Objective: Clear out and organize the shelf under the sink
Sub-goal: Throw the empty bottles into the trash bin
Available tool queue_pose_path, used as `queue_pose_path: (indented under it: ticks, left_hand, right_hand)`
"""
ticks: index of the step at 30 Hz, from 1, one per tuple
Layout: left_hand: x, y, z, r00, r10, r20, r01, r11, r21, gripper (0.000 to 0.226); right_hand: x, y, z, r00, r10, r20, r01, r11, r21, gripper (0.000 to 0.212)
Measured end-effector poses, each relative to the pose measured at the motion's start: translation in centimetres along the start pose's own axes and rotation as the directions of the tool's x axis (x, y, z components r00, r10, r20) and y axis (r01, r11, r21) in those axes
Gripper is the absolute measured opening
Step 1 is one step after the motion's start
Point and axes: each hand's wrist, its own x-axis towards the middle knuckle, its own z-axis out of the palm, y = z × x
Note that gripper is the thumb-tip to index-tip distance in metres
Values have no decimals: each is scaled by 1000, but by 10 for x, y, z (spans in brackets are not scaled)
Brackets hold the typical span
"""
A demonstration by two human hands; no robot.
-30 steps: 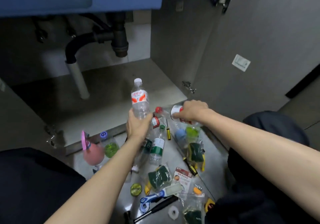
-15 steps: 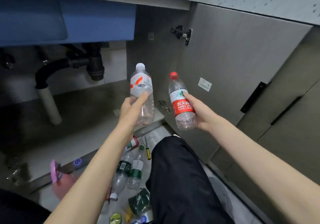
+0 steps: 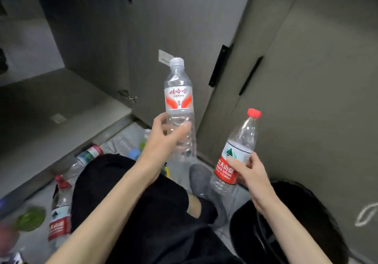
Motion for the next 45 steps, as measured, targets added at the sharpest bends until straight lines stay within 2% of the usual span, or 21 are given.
queue_pose_path:
  ticks: [2,4,7,11,16,18,21,23,25,27,29,32,34,36,39,42,45]
  left_hand:
    - [-9,-14,21,984,-1,176,-11,998,67,73]
    - [-19,-25,49,933,-62,354,11,989,145,61]
    - [-26,-42,105,868,-163,468,22,956,293,60]
    - [-21,-65,185,845,-212,490,-35,894,447,42]
    - [-20,-106,247,812,-308,496,-25,831,556,56]
    - [-23,-121,257,806,-326,494,-49,795,605,55]
    - [-23,-131,255,816,-314,485,-106,745,659,50]
    - [-16,-123,240,830,-283,480,-145,722,676,31]
    - [-5,-106,215,875,-224,430,-159,705,691,10]
    - [9,-84,183,937,-115,330,-182,646,741,22]
    - [19,-61,147,973,5,230,-189,585,789,34]
    - [31,-27,85,987,132,95,-147,476,867,37]
    - [36,-4,40,981,193,8,-84,388,918,35]
    - [39,17,-8,967,243,-69,-15,327,945,33]
    - [36,39,-84,938,276,-209,129,282,951,27]
    - [27,41,-154,907,222,-358,300,255,919,22]
    - [14,25,-218,859,125,-497,455,260,852,25]
  right_hand:
    - [-26,13,-34,995,-36,-90,34,999,-31,62]
    - [-46,22,-68,984,-58,-168,37,992,-124,58]
    - [-63,33,-117,948,-51,-313,-31,967,-251,60]
    - [-74,48,-166,866,33,-498,-213,927,-309,48]
    - [-73,68,-189,829,133,-543,-363,867,-342,62]
    - [-71,79,-191,836,170,-522,-371,876,-308,62]
    - [-65,91,-182,827,212,-521,-344,924,-169,53]
    - [-58,91,-173,794,124,-595,-298,933,-202,59]
    - [-49,79,-160,786,-22,-618,-202,936,-290,56]
    - [-35,59,-139,828,-87,-554,-65,966,-249,41]
    - [-17,36,-112,897,-104,-429,30,984,-176,31]
    - [15,1,-56,982,-128,-142,103,980,-172,22]
    - [35,-17,-8,988,-147,45,153,960,-233,22]
    - [52,-36,50,960,-187,209,243,926,-288,19]
    - [70,-61,146,869,-227,441,389,863,-323,12]
    - [78,-85,236,768,-210,605,486,806,-337,12]
    - [75,-104,312,700,-188,689,550,757,-353,12]
